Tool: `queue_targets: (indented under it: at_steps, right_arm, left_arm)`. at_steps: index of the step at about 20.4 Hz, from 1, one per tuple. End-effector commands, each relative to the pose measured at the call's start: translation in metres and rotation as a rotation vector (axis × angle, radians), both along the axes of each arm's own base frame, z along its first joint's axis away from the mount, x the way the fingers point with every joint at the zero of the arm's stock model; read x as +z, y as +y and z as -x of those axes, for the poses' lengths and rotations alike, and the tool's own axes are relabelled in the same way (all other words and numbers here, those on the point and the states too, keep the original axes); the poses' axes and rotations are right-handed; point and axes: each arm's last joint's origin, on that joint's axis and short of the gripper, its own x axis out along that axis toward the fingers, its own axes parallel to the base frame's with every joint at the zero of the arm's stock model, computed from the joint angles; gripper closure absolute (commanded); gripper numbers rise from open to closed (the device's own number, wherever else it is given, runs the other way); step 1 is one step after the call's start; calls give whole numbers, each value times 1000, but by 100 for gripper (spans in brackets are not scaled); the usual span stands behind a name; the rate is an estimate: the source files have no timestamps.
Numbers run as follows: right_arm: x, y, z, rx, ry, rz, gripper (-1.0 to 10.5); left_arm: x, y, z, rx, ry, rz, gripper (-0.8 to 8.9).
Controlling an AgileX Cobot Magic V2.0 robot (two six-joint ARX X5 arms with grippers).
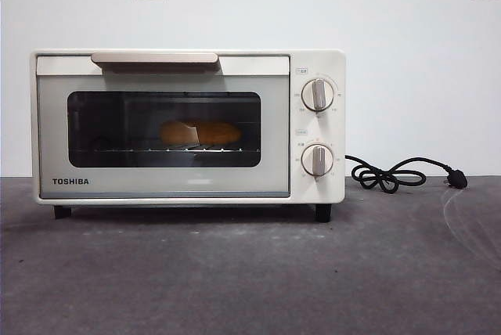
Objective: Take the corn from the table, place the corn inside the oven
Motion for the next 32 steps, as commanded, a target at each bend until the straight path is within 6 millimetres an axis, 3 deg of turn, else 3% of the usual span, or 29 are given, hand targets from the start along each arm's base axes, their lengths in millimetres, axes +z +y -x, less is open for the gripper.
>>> queue_targets:
  at_steps: [1,7,11,16,22,32]
  right_arm:
    - [1,0,-1,-10,-2,-6,956]
    - [1,-1,-2,-79,-10,11,956]
    - [1,-3,-4,-214,23,-23,956]
    - [1,-5,-6,-297,25,-33,956]
    - [-1,-7,-11,-390,-1,8,954]
    - [-5,-7,-10,-395,27,40,948]
  left_arm:
    - [16,-5,12,79,12,-144,821]
    - [51,-9,46,595,104,-596,822]
    - [79,-24,77,783,-28,-619,822]
    - [97,-42,109,810,-169,-570,822]
    - [96,-53,135,879,-167,-635,822]
    - [86,-55,133,816,-28,-596,817]
